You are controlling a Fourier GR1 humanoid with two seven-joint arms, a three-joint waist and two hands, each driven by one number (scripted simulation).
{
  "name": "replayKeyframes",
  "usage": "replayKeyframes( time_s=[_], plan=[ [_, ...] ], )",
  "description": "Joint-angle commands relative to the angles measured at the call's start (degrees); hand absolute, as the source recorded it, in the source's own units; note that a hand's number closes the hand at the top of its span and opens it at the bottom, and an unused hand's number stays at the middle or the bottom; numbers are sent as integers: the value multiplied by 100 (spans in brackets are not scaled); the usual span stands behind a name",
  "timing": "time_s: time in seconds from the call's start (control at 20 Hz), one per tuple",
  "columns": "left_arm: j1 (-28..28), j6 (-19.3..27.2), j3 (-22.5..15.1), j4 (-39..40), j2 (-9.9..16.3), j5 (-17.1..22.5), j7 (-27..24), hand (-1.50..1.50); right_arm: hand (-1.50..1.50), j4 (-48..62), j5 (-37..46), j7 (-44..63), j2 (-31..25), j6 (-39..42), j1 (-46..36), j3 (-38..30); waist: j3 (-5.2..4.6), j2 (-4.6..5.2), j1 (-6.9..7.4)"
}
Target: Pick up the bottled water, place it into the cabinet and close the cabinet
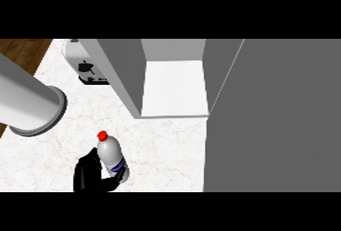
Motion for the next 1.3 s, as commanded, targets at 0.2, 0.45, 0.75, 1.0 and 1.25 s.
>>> replayKeyframes(
  time_s=[0.2,0.45,0.75,1.0,1.25],
  plan=[
    [-425,-339,-576,-427,-252,-17,958,150,-150,-596,-237,276,-90,-90,285,4,-37,-17,58],
    [-571,93,-821,-723,-259,-3,1487,150,-150,-269,-388,246,-143,-42,-125,-228,-38,-9,68],
    [-980,1193,-1499,-1964,-261,406,2559,150,-150,-610,-242,275,-111,-124,290,17,-35,-31,73],
    [-2009,2329,-1961,-1331,-262,157,2318,150,-150,-150,-440,-166,-151,79,203,-251,-37,-12,-62],
    [-2291,2890,-2424,-1511,-262,360,2631,150,-150,-662,-743,694,-134,-121,-181,-496,-41,14,28]
  ],
)
